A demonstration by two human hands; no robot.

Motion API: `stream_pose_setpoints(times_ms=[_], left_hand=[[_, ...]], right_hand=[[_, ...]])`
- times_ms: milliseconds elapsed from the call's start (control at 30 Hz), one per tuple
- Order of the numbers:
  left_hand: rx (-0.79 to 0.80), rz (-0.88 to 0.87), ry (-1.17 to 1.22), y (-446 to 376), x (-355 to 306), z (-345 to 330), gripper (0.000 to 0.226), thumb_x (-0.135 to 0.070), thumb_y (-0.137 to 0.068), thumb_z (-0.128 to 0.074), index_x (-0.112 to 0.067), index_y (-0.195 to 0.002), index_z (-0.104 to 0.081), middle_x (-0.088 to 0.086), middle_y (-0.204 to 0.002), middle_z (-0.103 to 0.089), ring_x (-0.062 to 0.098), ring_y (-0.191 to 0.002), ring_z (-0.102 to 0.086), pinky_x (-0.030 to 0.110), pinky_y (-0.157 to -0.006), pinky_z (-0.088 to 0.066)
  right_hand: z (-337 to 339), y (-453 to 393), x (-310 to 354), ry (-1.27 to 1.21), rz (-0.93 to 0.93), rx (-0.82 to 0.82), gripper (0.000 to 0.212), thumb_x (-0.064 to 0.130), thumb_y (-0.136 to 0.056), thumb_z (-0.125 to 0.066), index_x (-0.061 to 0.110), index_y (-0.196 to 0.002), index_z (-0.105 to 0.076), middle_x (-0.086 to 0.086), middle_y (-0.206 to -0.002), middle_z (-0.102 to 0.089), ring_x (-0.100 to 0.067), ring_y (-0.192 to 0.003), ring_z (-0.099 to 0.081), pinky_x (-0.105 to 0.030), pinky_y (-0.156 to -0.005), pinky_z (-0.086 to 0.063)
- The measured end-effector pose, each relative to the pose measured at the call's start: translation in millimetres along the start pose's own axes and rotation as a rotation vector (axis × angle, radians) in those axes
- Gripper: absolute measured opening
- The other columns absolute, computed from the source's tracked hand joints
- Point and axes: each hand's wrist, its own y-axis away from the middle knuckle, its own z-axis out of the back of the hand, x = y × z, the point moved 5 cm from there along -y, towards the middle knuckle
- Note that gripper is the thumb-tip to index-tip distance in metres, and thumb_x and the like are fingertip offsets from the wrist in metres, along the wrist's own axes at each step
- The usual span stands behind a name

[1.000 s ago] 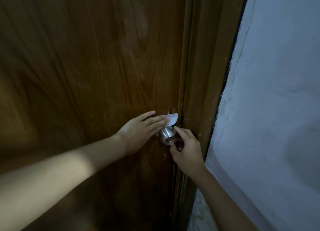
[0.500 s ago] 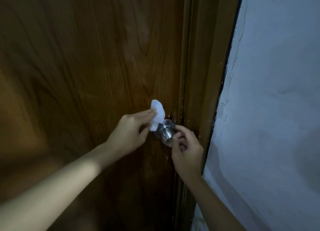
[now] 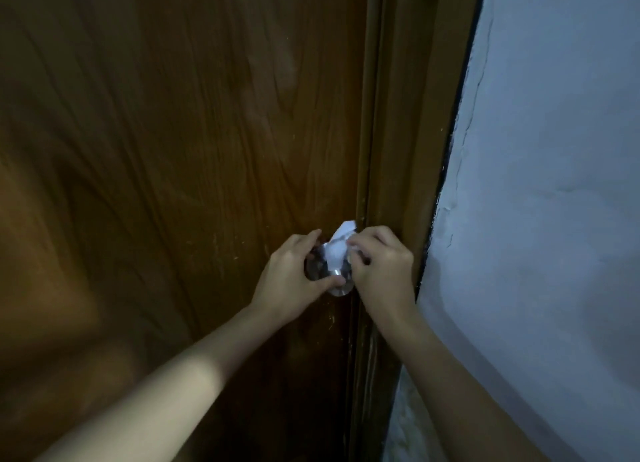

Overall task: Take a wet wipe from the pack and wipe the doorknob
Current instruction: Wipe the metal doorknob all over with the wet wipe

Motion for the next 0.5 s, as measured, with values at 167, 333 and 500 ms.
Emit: stream_pose_setpoints(times_ms=[167,333,500], left_hand=[[-0.011,-0.028,-0.024,-3,-7,-8,0.062,-0.019,-0.077,-0.069,-0.014,-0.133,-0.041,0.007,-0.125,-0.052,0.005,-0.100,-0.047,0.008,-0.074,-0.038],[-0.007,-0.085,-0.114,-5,-2,-7,0.056,-0.024,-0.078,-0.067,-0.014,-0.129,-0.044,0.005,-0.125,-0.054,0.016,-0.113,-0.049,0.020,-0.087,-0.038],[0.001,-0.097,-0.152,-8,-1,-9,0.061,-0.029,-0.078,-0.066,-0.013,-0.131,-0.041,0.004,-0.126,-0.052,0.015,-0.115,-0.046,0.019,-0.089,-0.034]], right_hand=[[-36,0,0,0.034,0.067,0.336,0.023,0.004,-0.085,-0.055,-0.001,-0.107,-0.062,-0.015,-0.115,-0.055,-0.023,-0.101,-0.056,-0.028,-0.088,-0.049],[-43,27,-3,-0.008,0.023,0.364,0.053,0.032,-0.088,-0.025,0.006,-0.130,-0.046,-0.013,-0.131,-0.048,-0.022,-0.120,-0.044,-0.031,-0.101,-0.038],[-46,38,-8,-0.115,-0.233,0.259,0.049,0.033,-0.093,-0.032,0.012,-0.138,-0.033,-0.007,-0.141,-0.036,-0.005,-0.114,-0.036,-0.024,-0.092,-0.039]])
